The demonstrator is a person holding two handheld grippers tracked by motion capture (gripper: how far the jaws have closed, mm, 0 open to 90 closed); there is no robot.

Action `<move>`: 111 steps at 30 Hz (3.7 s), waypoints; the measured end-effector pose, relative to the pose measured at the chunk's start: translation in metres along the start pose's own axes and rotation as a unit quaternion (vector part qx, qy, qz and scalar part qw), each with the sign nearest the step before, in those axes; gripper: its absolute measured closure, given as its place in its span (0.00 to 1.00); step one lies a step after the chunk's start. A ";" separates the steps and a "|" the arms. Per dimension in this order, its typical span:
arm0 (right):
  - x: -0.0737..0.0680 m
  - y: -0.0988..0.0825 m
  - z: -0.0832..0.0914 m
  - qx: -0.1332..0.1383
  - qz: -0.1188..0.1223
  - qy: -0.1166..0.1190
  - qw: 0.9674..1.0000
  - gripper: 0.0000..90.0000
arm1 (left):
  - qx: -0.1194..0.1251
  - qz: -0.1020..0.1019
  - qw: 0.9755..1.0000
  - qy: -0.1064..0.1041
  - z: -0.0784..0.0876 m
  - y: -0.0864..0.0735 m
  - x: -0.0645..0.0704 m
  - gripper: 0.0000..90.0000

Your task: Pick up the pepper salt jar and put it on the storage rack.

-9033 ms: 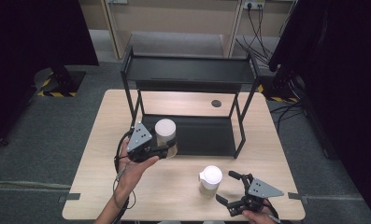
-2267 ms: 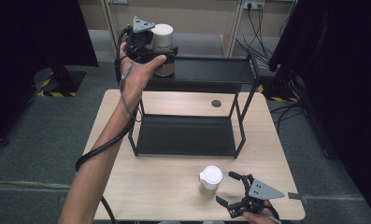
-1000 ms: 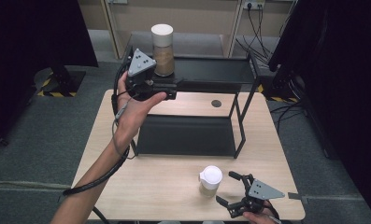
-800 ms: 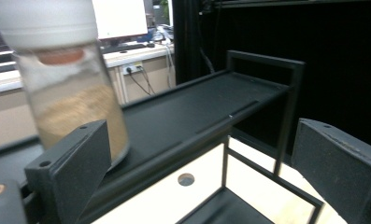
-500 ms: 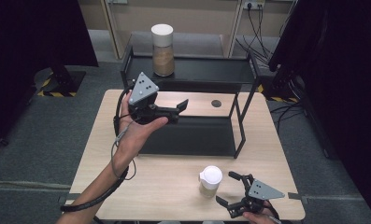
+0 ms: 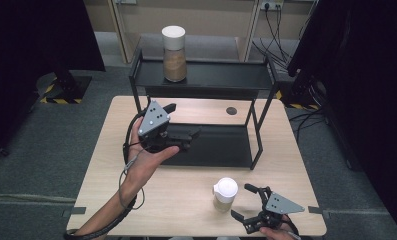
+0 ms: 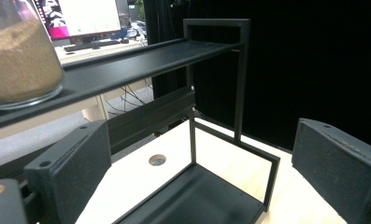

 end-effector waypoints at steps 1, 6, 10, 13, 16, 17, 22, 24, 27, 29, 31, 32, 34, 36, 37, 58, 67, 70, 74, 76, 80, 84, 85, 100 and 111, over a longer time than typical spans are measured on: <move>0.000 0.000 0.000 0.000 -0.001 0.000 1.000 0.01 | 0.000 0.000 1.000 -0.001 0.001 -0.002 0.001 0.05; 0.000 0.000 -0.001 -0.002 -0.001 0.001 1.000 0.01 | 0.001 -0.001 1.000 -0.009 0.003 -0.011 0.005 0.05; 0.000 0.000 -0.001 0.000 -0.002 0.001 1.000 0.01 | 0.000 -0.001 1.000 -0.016 0.006 -0.018 0.009 0.05; 0.000 0.000 0.000 0.001 -0.002 0.000 1.000 0.01 | -0.003 0.001 1.000 -0.023 0.009 -0.028 0.012 0.05; 0.000 0.000 0.000 0.001 -0.001 0.000 1.000 0.01 | -0.005 0.004 1.000 -0.027 0.010 -0.034 0.013 0.05; 0.000 0.000 0.000 0.001 -0.001 0.000 1.000 0.01 | -0.006 0.005 1.000 -0.028 0.010 -0.036 0.013 0.05; 0.000 0.000 0.000 0.001 -0.002 0.000 1.000 0.01 | -0.006 0.004 0.999 -0.032 0.011 -0.049 0.016 0.05; 0.000 0.000 0.000 0.001 -0.002 -0.001 1.000 0.01 | -0.005 0.005 0.999 -0.031 0.012 -0.054 0.016 0.04; 0.000 0.000 0.000 0.001 -0.002 -0.001 1.000 0.01 | -0.005 0.009 0.999 -0.034 0.014 -0.063 0.017 0.04; 0.000 0.000 0.000 0.001 -0.002 -0.001 1.000 0.01 | -0.004 0.007 0.999 -0.033 0.015 -0.067 0.018 0.04; 0.000 0.000 0.000 0.001 -0.002 -0.001 1.000 0.01 | -0.002 0.006 0.999 -0.031 0.017 -0.071 0.020 0.04; 0.000 0.000 0.000 0.001 -0.002 -0.001 1.000 0.01 | -0.001 0.005 1.000 -0.031 0.018 -0.073 0.020 0.04; 0.000 0.000 0.000 0.002 -0.001 -0.001 1.000 0.01 | -0.001 0.006 0.999 -0.032 0.019 -0.079 0.021 0.04; 0.000 0.000 0.000 0.002 -0.001 -0.001 1.000 0.01 | -0.004 0.006 0.999 -0.031 0.020 -0.084 0.021 0.04; 0.000 0.001 0.000 0.002 -0.001 -0.001 1.000 0.01 | -0.006 0.009 0.999 -0.032 0.021 -0.087 0.021 0.04; -0.001 0.001 0.000 0.002 -0.001 -0.002 1.000 0.01 | -0.015 0.027 0.999 -0.026 0.029 -0.141 0.026 0.04; -0.002 0.001 0.001 0.004 -0.001 -0.004 1.000 0.01 | -0.015 0.022 0.999 -0.035 0.028 -0.160 0.032 0.04; -0.002 0.001 0.001 0.004 -0.001 -0.005 1.000 0.01 | -0.014 0.025 0.999 -0.038 0.029 -0.167 0.033 0.04; -0.002 0.001 0.001 0.004 -0.002 -0.006 1.000 0.01 | -0.015 0.032 0.999 -0.041 0.031 -0.176 0.034 0.04; -0.002 0.001 0.001 0.004 -0.001 -0.006 1.000 0.01 | -0.013 0.031 0.999 -0.040 0.032 -0.180 0.035 0.04; -0.003 0.001 0.001 0.005 -0.001 -0.006 1.000 0.01 | -0.013 0.035 0.998 -0.040 0.033 -0.188 0.036 0.04; -0.003 0.001 0.001 0.005 -0.001 -0.006 1.000 0.01 | -0.017 0.035 0.998 -0.041 0.034 -0.196 0.037 0.04; -0.003 0.001 0.001 0.005 -0.002 -0.006 1.000 0.01 | -0.018 0.034 0.998 -0.041 0.034 -0.197 0.037 0.04; -0.003 0.001 0.001 0.006 -0.001 -0.008 1.000 0.01 | -0.018 0.031 0.998 -0.042 0.035 -0.210 0.039 0.04; -0.003 0.000 0.001 0.004 -0.001 -0.007 1.000 0.01 | -0.023 0.036 0.998 -0.037 0.038 -0.215 0.038 0.04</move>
Point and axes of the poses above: each handheld gripper's, and its own axes: z roughly backward along the jaws, y roughly out of its top, x roughly to its right, the point moved 3 cm from there along -z, roughly forward along the jaws, and after that the axes turned 13 degrees about y, right-handed, at the moved point
